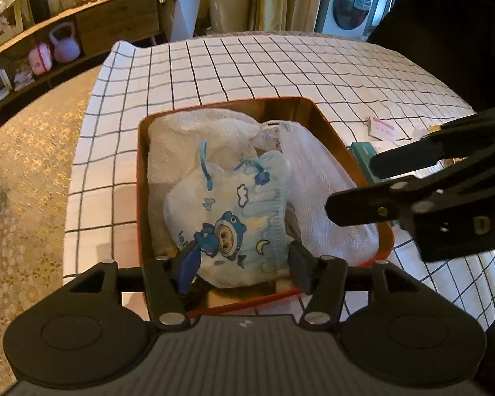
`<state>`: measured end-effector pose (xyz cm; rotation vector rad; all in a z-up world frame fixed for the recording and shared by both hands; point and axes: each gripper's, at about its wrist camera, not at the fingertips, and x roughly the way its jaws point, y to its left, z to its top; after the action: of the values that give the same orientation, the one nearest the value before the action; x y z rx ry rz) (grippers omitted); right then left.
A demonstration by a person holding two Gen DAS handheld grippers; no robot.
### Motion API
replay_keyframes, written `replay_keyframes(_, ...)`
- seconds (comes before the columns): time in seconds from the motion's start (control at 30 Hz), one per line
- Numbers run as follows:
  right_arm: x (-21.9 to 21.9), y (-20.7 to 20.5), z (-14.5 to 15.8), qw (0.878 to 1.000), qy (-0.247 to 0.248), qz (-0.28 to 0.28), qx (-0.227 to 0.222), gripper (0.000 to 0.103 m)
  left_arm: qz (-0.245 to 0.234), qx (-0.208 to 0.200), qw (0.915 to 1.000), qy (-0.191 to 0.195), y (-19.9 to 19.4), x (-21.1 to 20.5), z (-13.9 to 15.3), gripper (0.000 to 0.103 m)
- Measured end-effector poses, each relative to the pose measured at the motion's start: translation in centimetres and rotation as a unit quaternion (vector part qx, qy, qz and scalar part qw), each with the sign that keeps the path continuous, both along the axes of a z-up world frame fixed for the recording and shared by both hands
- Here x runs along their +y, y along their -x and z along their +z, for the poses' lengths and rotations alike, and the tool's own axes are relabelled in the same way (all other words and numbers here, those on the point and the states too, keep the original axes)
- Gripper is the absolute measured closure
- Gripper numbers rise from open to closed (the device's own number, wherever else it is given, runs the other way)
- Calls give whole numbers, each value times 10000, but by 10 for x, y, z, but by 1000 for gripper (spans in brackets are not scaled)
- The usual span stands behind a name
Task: Organize soft objects
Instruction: 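Lower the pouch and mesh bag into the tin box and open both tools, then move both tools back toward the tea bag and plastic bag on the table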
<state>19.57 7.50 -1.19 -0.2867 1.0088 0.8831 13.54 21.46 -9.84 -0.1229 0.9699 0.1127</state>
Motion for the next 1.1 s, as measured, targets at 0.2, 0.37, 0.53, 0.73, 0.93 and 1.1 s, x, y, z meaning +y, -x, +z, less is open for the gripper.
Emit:
replay_keyframes(0.2, -14, 8, 17, 9997, -249, 10, -69, 35, -8, -193, 9998, -82, 10, -4, 20, 42)
replay_keyframes(0.37, -30, 15, 33, 9989, -452, 30, -127, 29, 54, -427, 9991, -57, 20, -7, 40, 35)
replay_keyframes(0.53, -54, 23, 46, 9978, -623, 10, -212, 20, 48, -625, 9980, 36, 29, -15, 56, 35)
replay_keyframes(0.73, -90, 30, 62, 9959, -835, -168, -313, 15, 0, -851, 9962, 203, 37, -33, 74, 29)
replay_keyframes(0.93, -129, 38, 71, 9933, -1005, -343, -455, 8, -102, -1105, 9931, 373, 43, -61, 87, 24)
replay_keyframes(1.1, -167, 43, 73, 9905, -1091, -591, -601, 5, -184, -1303, 9905, 391, 43, -88, 96, 22)
